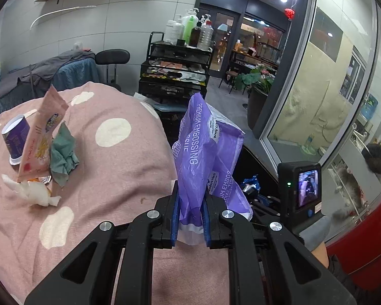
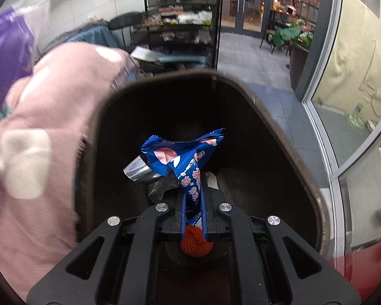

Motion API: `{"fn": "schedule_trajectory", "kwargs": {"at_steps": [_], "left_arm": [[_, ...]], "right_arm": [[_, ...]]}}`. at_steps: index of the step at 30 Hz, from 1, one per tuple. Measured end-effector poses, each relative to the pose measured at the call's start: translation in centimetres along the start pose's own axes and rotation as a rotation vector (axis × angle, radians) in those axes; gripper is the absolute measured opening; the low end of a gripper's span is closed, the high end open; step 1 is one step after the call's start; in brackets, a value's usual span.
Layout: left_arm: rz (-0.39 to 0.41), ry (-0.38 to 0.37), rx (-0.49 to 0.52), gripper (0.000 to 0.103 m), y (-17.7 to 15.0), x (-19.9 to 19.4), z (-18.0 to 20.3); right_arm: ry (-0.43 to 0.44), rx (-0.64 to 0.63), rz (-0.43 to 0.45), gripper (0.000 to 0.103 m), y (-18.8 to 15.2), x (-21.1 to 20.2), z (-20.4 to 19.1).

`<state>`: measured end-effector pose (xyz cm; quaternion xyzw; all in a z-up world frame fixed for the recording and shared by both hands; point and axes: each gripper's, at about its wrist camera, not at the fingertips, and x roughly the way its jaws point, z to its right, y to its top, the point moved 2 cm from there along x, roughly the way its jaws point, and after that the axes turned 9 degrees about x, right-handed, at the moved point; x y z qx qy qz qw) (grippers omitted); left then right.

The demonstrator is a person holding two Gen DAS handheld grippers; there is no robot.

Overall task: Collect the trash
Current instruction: 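Carry the blue wrapper over the bin and open the right tool, then move the purple packet over the bin and open the left tool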

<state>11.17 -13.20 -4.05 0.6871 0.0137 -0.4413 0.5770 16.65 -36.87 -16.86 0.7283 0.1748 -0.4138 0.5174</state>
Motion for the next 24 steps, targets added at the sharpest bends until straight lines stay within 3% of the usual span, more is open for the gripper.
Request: {"fn": "schedule_trajectory", "kwargs": {"at_steps": [3, 5, 7, 14, 24], "left_arm": [[-0.016, -0.004, 0.013, 0.015, -0.1, 0.5, 0.6], [-0.027, -0.011, 0.019, 0.015, -0.1, 0.9, 0.9], [-0.033, -0.013, 0.026, 0.015, -0.1, 1.1, 1.2], [-0.056, -0.037, 0.047, 0.015, 0.7, 2.1, 2.2], [-0.144, -0.077, 0.099, 0.015, 1.4, 6.0, 4.1]], "right_arm": [[0.007, 0.02, -0.023, 0.022, -0.4, 0.4, 0.3], [0.008, 0.03, 0.0, 0.056, -0.6, -0.1, 0.4], [0.005, 0.039, 0.034, 0.072, -0.6, -0.8, 0.5], [0.046, 0.106, 0.096, 0.075, 0.1, -3.5, 1.7], [-0.016, 0.225, 0.225, 0.082, 2.8, -6.5, 5.1]]}}
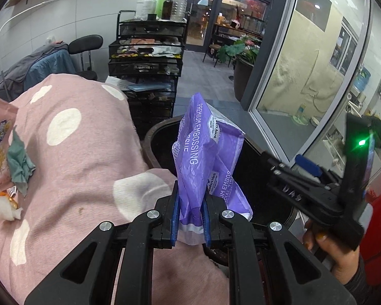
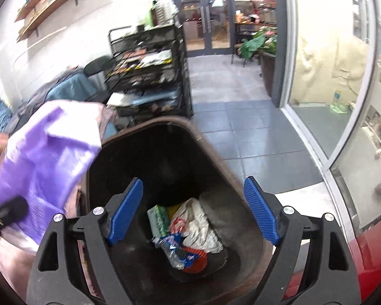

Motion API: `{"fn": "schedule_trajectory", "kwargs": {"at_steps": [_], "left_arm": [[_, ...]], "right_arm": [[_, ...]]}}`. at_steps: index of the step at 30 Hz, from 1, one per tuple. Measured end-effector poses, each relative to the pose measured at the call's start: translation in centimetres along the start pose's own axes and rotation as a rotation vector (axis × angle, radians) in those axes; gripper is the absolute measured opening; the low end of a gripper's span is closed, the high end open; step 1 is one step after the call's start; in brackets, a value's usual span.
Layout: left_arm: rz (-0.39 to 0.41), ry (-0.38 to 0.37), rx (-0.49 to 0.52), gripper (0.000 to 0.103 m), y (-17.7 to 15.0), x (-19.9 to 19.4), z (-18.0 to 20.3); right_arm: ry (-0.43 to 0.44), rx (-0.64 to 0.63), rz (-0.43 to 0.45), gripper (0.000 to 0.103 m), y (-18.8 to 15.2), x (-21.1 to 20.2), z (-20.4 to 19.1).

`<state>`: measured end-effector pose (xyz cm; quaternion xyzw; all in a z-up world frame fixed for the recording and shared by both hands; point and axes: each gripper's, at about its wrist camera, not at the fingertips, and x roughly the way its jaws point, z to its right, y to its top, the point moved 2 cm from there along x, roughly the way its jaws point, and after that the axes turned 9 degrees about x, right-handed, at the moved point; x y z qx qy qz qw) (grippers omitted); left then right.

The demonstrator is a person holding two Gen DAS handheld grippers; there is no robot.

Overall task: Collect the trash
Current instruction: 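Move the purple packet over the bin and open the left tool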

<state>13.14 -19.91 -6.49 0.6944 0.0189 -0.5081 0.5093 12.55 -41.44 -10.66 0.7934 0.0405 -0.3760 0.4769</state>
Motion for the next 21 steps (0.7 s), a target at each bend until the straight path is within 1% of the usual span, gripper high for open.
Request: {"fn": "schedule_trajectory", "kwargs": {"at_steps": [7, 13, 15, 16, 18, 19, 20, 21], "left_arm": [[-0.043, -0.002, 0.05, 0.015, 1.2, 2.0, 1.8], [-0.094, 0.004, 0.071, 0.015, 1.7, 3.9, 2.7], [-0.118, 0.003, 0.087, 0.017, 1.6, 4.6, 3.0], [-0.129, -0.001, 0.099, 0.021, 1.6, 4.8, 3.1], [-0.148, 0.01, 0.128, 0.043, 1.4, 5.2, 3.5], [-0.148, 0.024, 0.142, 0.063, 1.3, 5.3, 3.7], [-0.142, 0.034, 0.149, 0.075, 1.3, 5.3, 3.7], [-0.132, 0.046, 0.158, 0.079, 1.4, 5.1, 3.8]], "right_arm": [[-0.026, 0.066, 0.063, 0.083, 2.1, -1.0, 2.2], [-0.047, 0.076, 0.083, 0.084, 2.9, -1.1, 3.0], [-0.052, 0.081, 0.085, 0.084, 3.1, -1.1, 3.3], [-0.054, 0.083, 0.084, 0.084, 3.1, -1.1, 3.5], [-0.059, 0.085, 0.085, 0.086, 3.2, -1.0, 3.6], [-0.061, 0.086, 0.085, 0.087, 3.2, -1.0, 3.7], [-0.061, 0.086, 0.085, 0.087, 3.1, -1.1, 3.7], [-0.06, 0.085, 0.083, 0.087, 3.1, -1.0, 3.7]]}}
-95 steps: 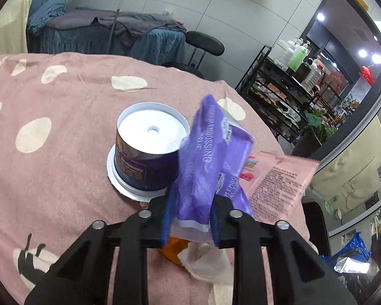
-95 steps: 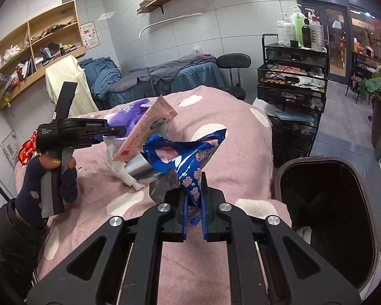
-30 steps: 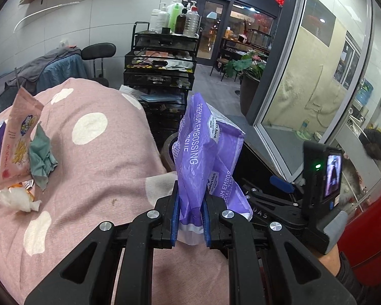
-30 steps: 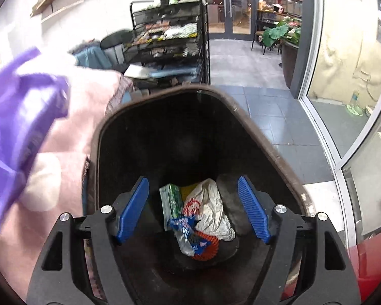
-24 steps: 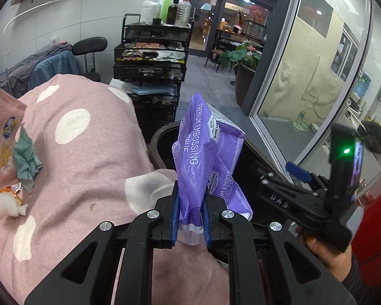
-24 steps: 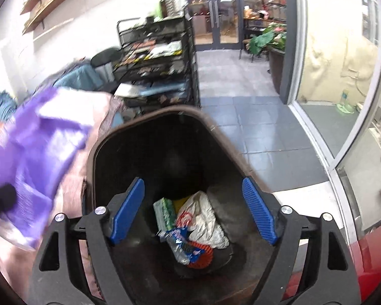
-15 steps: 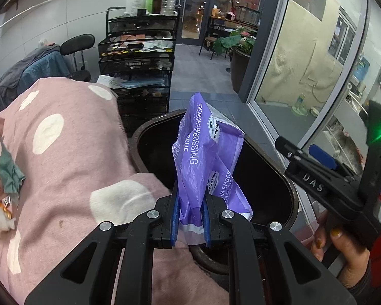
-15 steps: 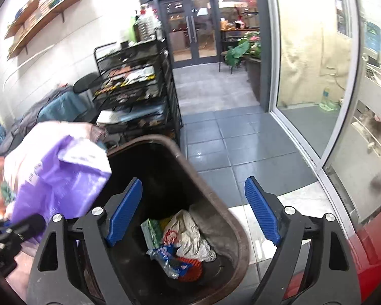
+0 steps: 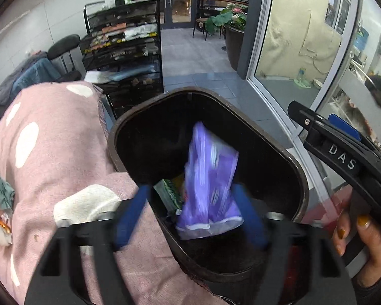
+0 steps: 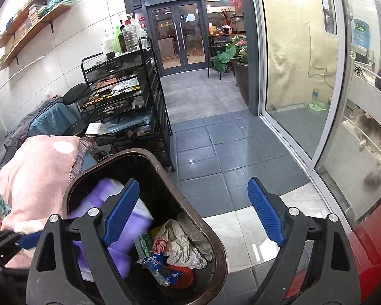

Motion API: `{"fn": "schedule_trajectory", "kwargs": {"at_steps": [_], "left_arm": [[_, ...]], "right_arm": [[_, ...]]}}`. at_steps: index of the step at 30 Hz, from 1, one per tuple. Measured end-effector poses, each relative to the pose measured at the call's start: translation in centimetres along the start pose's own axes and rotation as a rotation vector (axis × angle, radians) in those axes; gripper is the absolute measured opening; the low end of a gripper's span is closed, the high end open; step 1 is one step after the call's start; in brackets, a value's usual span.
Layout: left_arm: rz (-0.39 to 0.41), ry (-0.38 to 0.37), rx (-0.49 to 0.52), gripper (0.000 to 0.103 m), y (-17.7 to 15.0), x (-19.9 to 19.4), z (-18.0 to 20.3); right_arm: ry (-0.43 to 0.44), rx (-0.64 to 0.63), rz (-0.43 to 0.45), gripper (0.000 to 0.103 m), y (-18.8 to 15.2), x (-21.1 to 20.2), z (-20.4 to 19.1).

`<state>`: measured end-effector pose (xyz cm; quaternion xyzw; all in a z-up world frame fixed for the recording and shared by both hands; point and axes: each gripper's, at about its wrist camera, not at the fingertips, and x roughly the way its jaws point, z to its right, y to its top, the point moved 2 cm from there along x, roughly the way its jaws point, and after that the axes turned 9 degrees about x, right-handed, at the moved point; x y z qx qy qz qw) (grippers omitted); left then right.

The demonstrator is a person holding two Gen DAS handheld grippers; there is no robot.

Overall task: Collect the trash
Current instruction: 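Move the purple packet over the bin and open the left tool, then move both tools back over the table toward the remaining trash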

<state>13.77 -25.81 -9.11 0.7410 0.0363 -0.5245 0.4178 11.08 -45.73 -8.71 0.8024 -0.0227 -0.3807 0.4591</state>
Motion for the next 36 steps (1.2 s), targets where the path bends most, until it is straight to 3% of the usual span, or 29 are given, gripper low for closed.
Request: {"fn": "schedule_trajectory", "kwargs": {"at_steps": [2, 12, 26, 36], "left_arm": [[0.005, 0.008, 0.008, 0.087, -0.1, -0.1, 0.2], [0.081, 0.02, -0.027, 0.093, -0.3, -2.5, -0.5], [0.249, 0.194, -0.042, 0.098, -3.1, -8.8, -2.9], [0.26, 0.314, -0.171, 0.098, -7.1, -11.9, -8.7]], "right_arm": [[0.0, -0.001, -0.003, 0.089, -0.1, 0.0, 0.1], [0.023, -0.003, -0.01, 0.093, -0.3, 0.2, -0.5], [0.153, -0.084, -0.029, 0.094, -1.8, -0.9, -5.8], [0.317, -0.198, -0.069, 0.094, -4.1, -2.6, -12.8]]}}
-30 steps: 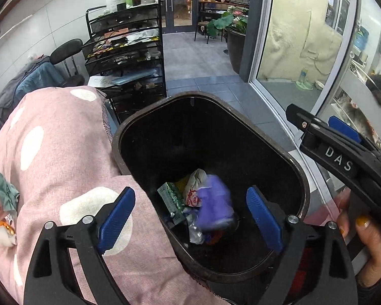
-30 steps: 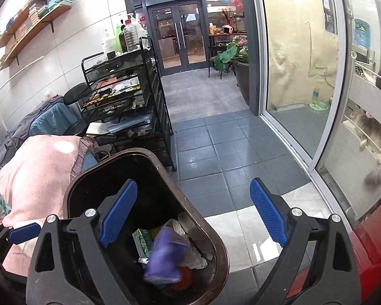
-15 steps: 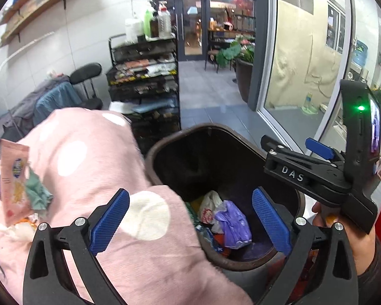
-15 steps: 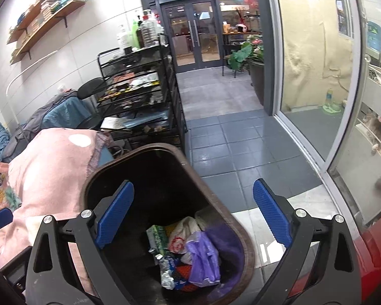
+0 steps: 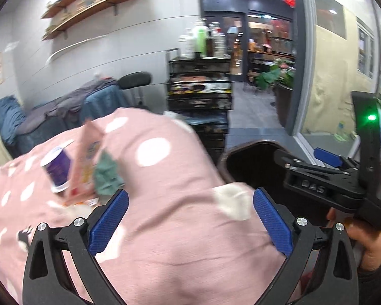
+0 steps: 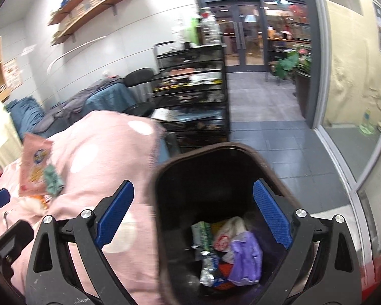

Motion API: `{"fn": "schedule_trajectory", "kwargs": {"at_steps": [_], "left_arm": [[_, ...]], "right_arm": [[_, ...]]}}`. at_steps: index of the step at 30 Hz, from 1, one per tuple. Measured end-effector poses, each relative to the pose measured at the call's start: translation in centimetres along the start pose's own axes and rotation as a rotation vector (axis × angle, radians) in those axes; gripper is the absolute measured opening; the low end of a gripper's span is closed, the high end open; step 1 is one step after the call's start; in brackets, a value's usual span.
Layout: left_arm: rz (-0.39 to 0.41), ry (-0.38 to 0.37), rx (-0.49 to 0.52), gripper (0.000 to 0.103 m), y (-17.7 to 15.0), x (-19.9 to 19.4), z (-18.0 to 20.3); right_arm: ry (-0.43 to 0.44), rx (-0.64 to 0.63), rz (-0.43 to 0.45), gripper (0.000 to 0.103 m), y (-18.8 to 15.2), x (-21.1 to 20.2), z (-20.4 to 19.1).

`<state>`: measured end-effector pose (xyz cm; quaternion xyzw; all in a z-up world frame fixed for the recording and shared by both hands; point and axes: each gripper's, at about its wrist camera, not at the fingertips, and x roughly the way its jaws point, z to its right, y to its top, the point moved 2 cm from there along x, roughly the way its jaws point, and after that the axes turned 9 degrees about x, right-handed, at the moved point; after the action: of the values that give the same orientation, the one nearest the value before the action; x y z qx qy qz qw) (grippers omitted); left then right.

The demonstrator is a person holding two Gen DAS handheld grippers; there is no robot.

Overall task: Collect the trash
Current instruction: 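Move both tools back over the table toward the remaining trash, then grasp the pink snack bag with the right tool and lift it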

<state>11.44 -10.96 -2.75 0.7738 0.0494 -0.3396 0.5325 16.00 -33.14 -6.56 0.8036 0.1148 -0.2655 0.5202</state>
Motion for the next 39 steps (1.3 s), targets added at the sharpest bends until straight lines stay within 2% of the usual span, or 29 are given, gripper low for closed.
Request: {"fn": "schedule_trajectory", "kwargs": {"at_steps": [12, 19, 24, 30, 32, 35, 39], "left_arm": [[-0.067, 0.166, -0.196, 0.098, -4.5, -1.8, -10.6], [-0.106, 0.26, -0.266, 0.098, -7.3, -2.6, -15.9], [-0.132, 0.259, -0.345, 0.097, -8.7, -2.5, -19.4], [-0.151, 0.234, -0.386, 0.097, -9.1, -1.8, -20.3], [-0.156, 0.216, -0.4, 0.097, -9.1, -1.3, -20.4], [-0.163, 0.234, -0.385, 0.097, -9.0, -0.7, -20.5], [-0.172, 0.258, -0.375, 0.097, -8.7, 0.1, -21.0]], "right_arm": [[0.238, -0.156, -0.092, 0.094, -2.0, 0.6, -10.5], [0.334, -0.217, -0.133, 0.094, -2.7, 0.8, -15.8], [0.372, -0.241, -0.183, 0.094, -3.4, 1.7, -19.4], [0.434, -0.199, -0.26, 0.093, -3.2, 3.2, -22.6], [0.441, -0.188, -0.305, 0.082, -3.3, 4.4, -24.2], [0.444, -0.185, -0.348, 0.071, -3.5, 5.7, -25.9], [0.385, -0.195, -0.377, 0.06, -3.9, 7.9, -27.7]]}}
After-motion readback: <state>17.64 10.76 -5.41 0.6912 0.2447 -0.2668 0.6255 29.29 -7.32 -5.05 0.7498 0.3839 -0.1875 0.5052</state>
